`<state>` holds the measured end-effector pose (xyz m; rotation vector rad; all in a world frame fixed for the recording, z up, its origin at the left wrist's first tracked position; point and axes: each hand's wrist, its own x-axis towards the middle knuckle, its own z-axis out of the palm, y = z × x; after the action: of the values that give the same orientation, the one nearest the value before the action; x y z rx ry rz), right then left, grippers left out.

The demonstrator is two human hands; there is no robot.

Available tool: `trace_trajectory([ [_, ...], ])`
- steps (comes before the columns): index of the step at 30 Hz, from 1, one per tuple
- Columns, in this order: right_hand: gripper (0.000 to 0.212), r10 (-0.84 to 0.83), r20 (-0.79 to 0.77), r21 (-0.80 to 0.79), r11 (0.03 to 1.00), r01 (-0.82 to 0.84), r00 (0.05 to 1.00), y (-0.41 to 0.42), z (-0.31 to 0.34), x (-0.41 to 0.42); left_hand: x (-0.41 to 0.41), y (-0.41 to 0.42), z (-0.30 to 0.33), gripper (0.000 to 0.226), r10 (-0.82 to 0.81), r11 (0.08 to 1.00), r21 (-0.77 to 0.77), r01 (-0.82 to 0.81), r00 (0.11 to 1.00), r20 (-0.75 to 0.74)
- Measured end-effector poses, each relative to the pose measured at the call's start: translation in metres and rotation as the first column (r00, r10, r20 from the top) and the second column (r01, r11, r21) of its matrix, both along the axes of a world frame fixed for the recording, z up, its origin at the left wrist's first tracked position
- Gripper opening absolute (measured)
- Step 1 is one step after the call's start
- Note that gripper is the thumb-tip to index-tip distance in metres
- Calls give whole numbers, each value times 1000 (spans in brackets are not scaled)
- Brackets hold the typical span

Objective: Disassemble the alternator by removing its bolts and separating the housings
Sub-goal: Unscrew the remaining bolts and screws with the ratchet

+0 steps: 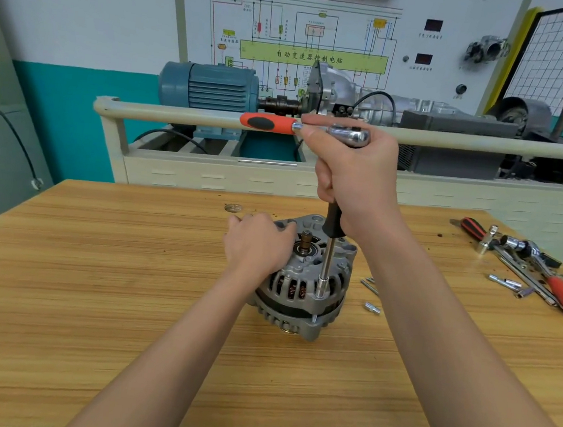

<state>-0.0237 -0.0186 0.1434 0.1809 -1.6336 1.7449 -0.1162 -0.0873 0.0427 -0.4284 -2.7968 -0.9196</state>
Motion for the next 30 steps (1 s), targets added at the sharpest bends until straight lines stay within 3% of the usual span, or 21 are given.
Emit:
trace_trajectory([
  [8,22,203,61,32,978,-205,977,8,-1,-2,-6,-1,-1,53,-16,1000,-14,16,1000,3],
  [11,22,289,78,4,957,-290,954,9,-2,-5,-9,1,1,49,-101,995,12,101,995,10],
  [14,22,229,77,-15,973,-229,970,6,-2,-12,-14,6,5,40,-198,980,21,198,979,41],
  [17,24,259,94,10,965,-261,961,4,-1,-15,-15,8,6,35,-196,981,13,195,979,54],
  [20,12,247,79,63,966,-252,966,0,-1,-11,-14,6,4,40,-172,985,-12,172,984,44],
  [30,15,-30,-67,68,997,35,997,-11,-3,-2,-6,7,3,44,-125,992,11,124,991,44],
])
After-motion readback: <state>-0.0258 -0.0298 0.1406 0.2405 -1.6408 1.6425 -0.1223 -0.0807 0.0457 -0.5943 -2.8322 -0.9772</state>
